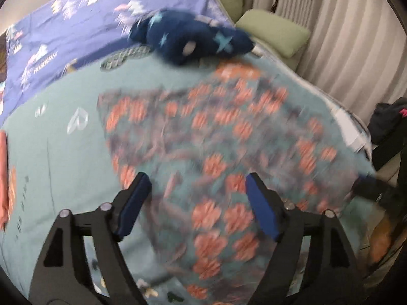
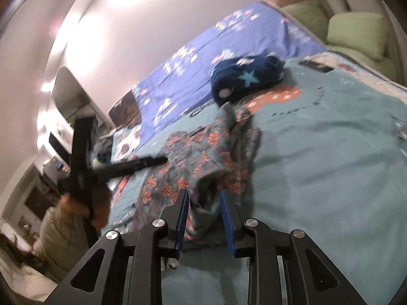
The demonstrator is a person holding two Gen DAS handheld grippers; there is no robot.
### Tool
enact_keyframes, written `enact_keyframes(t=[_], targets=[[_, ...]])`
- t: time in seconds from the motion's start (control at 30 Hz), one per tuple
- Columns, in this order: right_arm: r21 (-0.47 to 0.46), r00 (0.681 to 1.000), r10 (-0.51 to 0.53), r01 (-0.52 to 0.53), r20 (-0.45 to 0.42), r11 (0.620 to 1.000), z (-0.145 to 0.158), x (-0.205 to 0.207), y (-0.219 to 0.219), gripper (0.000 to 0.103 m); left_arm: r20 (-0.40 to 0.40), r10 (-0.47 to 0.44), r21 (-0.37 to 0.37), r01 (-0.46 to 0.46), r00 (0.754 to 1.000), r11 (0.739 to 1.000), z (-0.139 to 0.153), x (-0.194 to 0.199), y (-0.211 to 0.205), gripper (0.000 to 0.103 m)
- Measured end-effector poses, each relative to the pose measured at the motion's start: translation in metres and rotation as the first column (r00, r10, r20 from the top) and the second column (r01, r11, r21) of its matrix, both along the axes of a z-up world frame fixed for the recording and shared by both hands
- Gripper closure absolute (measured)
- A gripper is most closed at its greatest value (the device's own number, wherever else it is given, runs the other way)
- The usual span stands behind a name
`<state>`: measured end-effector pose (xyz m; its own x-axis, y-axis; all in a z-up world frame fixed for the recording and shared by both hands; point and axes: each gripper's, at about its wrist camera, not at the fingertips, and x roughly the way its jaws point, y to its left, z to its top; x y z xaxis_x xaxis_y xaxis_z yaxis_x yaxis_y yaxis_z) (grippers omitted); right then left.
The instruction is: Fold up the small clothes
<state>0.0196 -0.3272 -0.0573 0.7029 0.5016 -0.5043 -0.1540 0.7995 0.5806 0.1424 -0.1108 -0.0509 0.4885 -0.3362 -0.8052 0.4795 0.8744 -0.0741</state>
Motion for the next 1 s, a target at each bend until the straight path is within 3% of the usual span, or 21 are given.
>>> enact_keyframes(t=[0.13,0.27,0.43,0.5,0.73,0.9,1.0], targets=[[0.062,0.993,0.098,-0.095,-0.058,0.994,-0.006,0.017,0.011,0.073,0.079,0.008,0.014,-0.009,0.997,1.0,-0.009,-0.009,-0.001,0.02],[-0.022,0.99,0.122,-0.124,-0.076,0.992,-0.01,0.02,0.02,0.067,0.077,0.021,0.005,-0.021,0.997,1.0,-0.009,-0.009,-0.006,0.016],[-0.176,0.985,-0.027,-0.003,-0.169,0.984,-0.023,0.021,0.003,0.063,0.081,0.023,-0.008,-0.022,0.996,1.0,-0.01,-0.009,-0.007,0.014],[-0.158,0.983,-0.07,0.043,-0.172,0.986,-0.022,0.017,-0.012,0.055,0.087,0.024,-0.013,-0.023,0.996,1.0,-0.011,-0.01,-0.007,0.014],[-0.141,0.984,-0.144,0.128,-0.109,0.982,0.005,0.035,-0.038,0.054,0.075,0.034,-0.056,-0.03,0.997,0.998,-0.005,-0.01,0.002,0.014],[-0.396,0.975,-0.18,0.116,-0.128,0.911,0.005,0.093,-0.019,0.054,0.078,0.078,-0.099,-0.07,0.994,0.993,0.003,-0.005,0.019,0.014],[-0.442,0.986,-0.094,0.025,-0.136,0.897,-0.001,0.115,0.008,0.055,0.038,0.099,-0.102,-0.095,0.994,0.99,-0.008,0.003,0.026,0.014]])
